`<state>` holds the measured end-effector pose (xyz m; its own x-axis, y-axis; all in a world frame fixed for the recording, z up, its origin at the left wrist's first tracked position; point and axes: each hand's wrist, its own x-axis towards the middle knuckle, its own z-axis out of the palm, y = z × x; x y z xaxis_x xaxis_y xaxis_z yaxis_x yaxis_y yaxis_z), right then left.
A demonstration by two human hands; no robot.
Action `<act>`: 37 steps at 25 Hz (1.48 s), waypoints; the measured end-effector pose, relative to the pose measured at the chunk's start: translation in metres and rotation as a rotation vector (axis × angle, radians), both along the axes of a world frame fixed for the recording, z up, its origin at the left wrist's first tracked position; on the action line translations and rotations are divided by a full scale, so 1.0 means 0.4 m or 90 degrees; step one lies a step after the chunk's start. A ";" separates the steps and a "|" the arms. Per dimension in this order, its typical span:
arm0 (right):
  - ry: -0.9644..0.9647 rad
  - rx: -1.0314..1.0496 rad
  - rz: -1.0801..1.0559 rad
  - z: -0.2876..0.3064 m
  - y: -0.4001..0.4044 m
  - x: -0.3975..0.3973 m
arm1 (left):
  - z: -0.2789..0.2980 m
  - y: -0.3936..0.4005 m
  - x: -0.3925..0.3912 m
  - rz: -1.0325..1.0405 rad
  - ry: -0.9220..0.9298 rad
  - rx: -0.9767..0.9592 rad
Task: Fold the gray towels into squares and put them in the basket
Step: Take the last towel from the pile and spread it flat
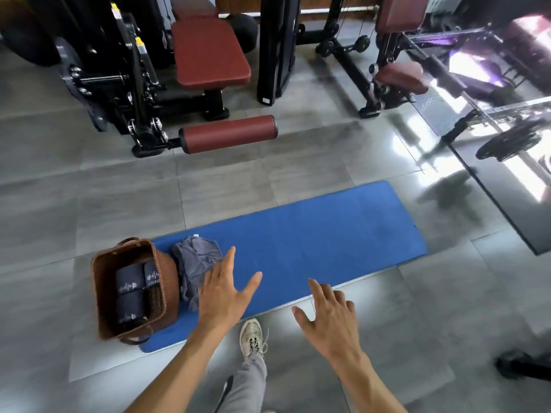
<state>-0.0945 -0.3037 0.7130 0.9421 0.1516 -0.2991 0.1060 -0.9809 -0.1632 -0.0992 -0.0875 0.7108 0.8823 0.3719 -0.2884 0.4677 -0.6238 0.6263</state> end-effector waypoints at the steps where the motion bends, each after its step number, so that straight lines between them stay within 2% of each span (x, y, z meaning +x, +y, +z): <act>1: 0.008 -0.009 0.003 -0.009 -0.006 0.029 | -0.009 -0.003 0.041 -0.003 -0.007 0.006; 6: 0.045 -0.031 -0.004 -0.057 -0.035 0.170 | -0.050 -0.015 0.218 -0.034 0.005 0.034; 11: 0.068 -0.037 0.036 -0.110 -0.071 0.307 | -0.095 -0.047 0.310 -0.001 0.060 0.040; 17: 0.084 -0.003 0.153 -0.226 -0.168 0.490 | -0.200 -0.170 0.374 0.115 0.123 0.042; 22: 0.159 0.027 0.239 -0.322 -0.258 0.616 | -0.307 -0.315 0.446 0.239 0.149 0.002; 29: 0.197 0.019 0.210 -0.607 -0.271 0.741 | -0.607 -0.343 0.523 0.237 0.202 -0.015; 33: 0.200 0.000 0.218 -0.863 -0.238 0.773 | -0.887 -0.306 0.549 0.201 0.224 -0.021; 37: 0.197 0.027 0.249 -1.124 -0.146 0.779 | -1.182 -0.258 0.565 0.223 0.220 -0.048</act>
